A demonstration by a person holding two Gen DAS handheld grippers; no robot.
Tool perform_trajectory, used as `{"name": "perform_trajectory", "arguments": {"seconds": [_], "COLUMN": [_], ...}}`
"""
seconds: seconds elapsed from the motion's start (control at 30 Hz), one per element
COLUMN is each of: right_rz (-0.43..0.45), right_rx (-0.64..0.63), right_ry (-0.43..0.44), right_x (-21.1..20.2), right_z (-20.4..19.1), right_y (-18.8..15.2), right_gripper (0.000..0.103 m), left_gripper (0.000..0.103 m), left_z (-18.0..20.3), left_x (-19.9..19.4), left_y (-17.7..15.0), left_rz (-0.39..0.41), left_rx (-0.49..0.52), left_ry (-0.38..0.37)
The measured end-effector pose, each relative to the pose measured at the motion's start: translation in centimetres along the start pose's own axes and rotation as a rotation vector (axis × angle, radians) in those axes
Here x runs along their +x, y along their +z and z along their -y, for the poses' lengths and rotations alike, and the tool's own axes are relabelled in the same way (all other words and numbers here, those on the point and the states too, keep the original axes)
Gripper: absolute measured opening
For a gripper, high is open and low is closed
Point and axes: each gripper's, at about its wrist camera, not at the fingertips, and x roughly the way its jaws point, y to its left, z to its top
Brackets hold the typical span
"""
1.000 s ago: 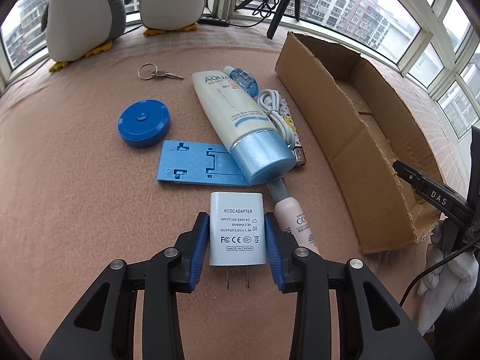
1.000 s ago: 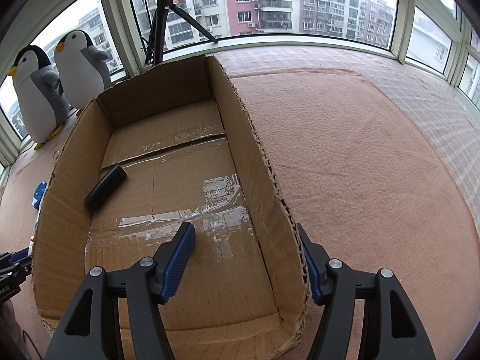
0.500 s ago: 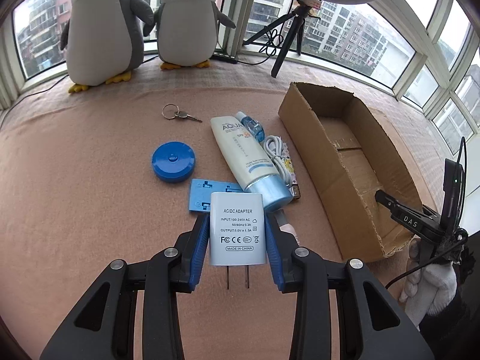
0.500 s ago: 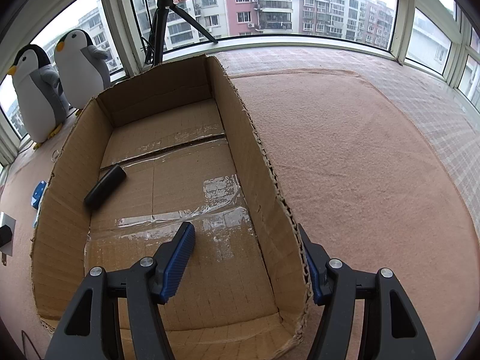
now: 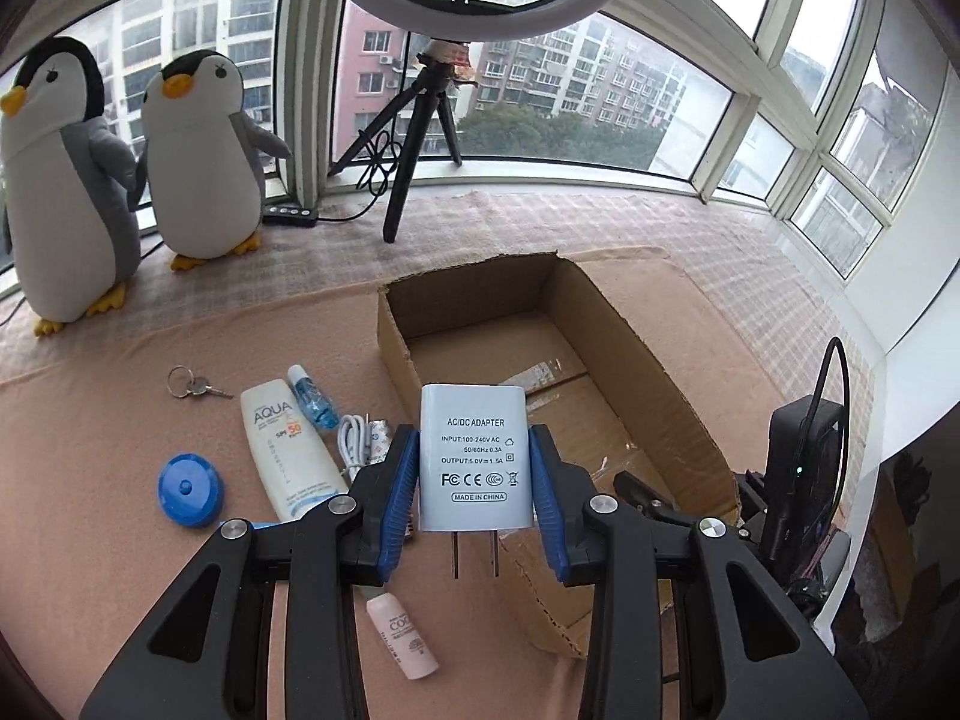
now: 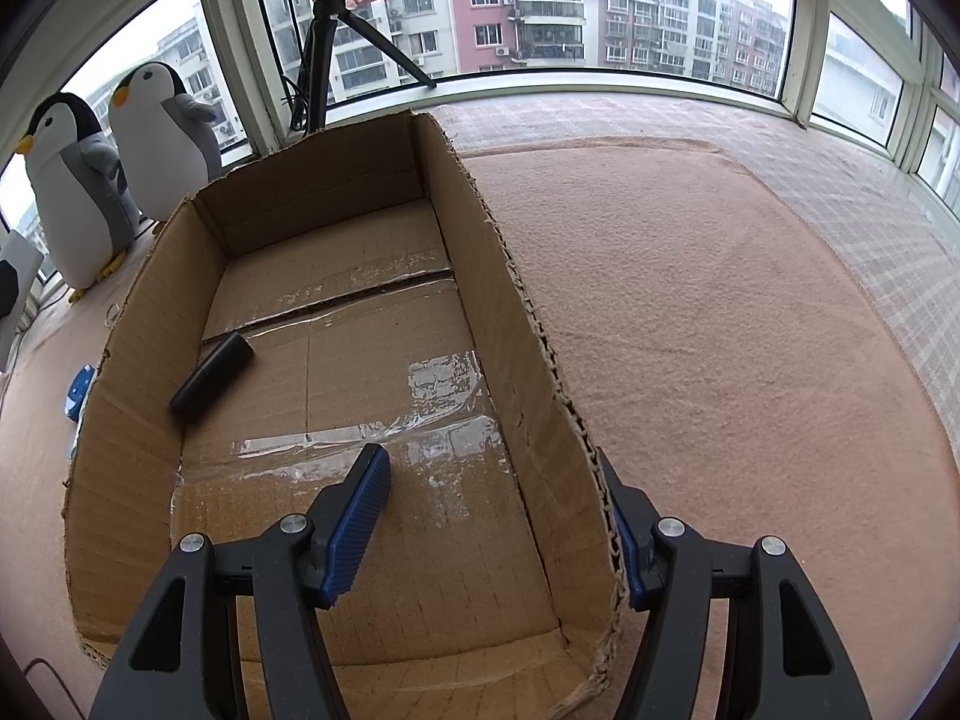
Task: Organize rigid objects
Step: 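Carry the white adapter into the box and release it beside the cylinder, then move the left tool to the blue round tape measure and grasp it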
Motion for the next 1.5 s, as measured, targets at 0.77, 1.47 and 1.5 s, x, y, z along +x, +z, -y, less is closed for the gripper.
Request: {"name": "perform_trajectory", "arguments": {"seconds": [0.77,1.47,1.5], "right_rz": [0.001,0.000,0.000], "right_rx": [-0.004,-0.006,-0.007], "right_ry": [-0.003,-0.008,-0.009], "right_x": [0.1,0.3,0.3], "right_z": [-0.2,-0.2,-0.2], "right_y": [0.2,0.3,0.3], "right_gripper": [0.061,0.061,0.061], "left_gripper": [0.035,0.071,0.071], "left_z": [3.6,2.1,1.8], "left_x": [6.6,3.4,3.0], "left_y": [3.8,3.5,3.3], "left_rz": [-0.058,0.012,0.017], "left_rx": [0.051,0.060,0.061], "left_ry": [-0.013,0.049,0.054]}}
